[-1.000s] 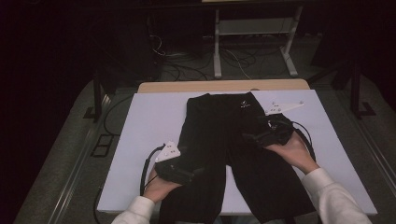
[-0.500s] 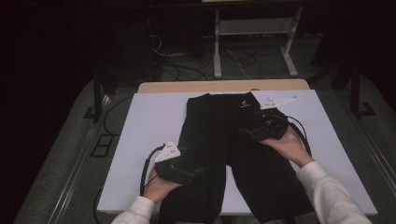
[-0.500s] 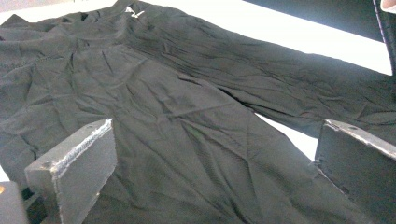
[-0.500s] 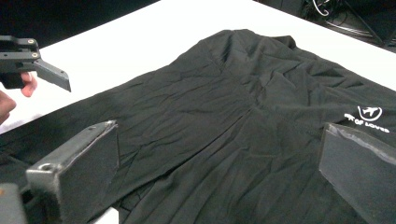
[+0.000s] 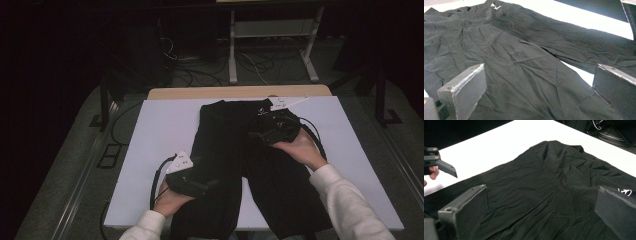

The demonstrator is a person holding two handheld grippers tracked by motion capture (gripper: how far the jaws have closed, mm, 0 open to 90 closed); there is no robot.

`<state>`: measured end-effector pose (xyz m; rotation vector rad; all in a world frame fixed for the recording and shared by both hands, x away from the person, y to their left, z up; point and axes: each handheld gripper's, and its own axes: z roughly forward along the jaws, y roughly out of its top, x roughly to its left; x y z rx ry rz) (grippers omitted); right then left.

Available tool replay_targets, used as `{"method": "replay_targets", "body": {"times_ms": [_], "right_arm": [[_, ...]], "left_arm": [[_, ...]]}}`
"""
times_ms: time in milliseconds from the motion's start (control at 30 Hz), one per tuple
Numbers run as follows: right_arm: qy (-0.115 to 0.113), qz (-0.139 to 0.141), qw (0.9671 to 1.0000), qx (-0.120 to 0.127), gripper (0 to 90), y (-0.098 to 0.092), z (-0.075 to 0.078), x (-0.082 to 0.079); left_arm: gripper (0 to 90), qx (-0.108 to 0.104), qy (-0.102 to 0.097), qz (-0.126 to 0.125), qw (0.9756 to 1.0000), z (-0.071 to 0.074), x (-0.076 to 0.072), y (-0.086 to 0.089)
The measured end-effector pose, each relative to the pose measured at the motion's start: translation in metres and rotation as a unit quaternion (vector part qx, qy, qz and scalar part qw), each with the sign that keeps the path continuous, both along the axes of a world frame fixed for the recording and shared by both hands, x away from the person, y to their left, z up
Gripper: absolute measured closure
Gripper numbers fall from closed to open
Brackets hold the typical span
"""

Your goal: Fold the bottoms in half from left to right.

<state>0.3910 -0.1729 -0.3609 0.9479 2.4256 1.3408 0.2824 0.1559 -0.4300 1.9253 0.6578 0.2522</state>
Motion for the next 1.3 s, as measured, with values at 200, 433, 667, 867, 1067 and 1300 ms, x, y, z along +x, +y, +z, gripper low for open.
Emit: {"method": "replay_targets", "body": {"times_ms": [200,433,667,867,1067,1300], "right_arm": [[-0.001,0.001,1.0,-0.002,0.0,0.004,0.0,0.005],[0.0,0.003,1.0,-0.008,0.0,0.012,0.002,0.011],[-0.001,0.007,0.9999,-0.011,0.0,0.02,0.006,0.018],[-0.002,0.015,0.9998,-0.013,0.0,0.029,0.009,0.023],[-0.003,0.02,0.9997,-0.015,0.0,0.036,0.01,0.025],[-0.005,0.022,0.9996,-0.018,0.0,0.044,0.012,0.03]], "left_arm": [[0.0,0.0,0.0,-0.001,1.0,0.0,0.0,0.0],[0.0,0.0,0.001,-0.001,1.0,0.0,0.0,0.0],[0.0,-0.002,0.002,-0.001,1.0,0.0,0.0,0.0],[0.0,-0.006,0.002,-0.002,1.0,0.0,0.0,0.0],[0.0,-0.007,0.003,-0.002,1.0,0.0,0.0,0.0],[0.0,-0.008,0.004,-0.002,1.0,0.0,0.0,0.0]]}}
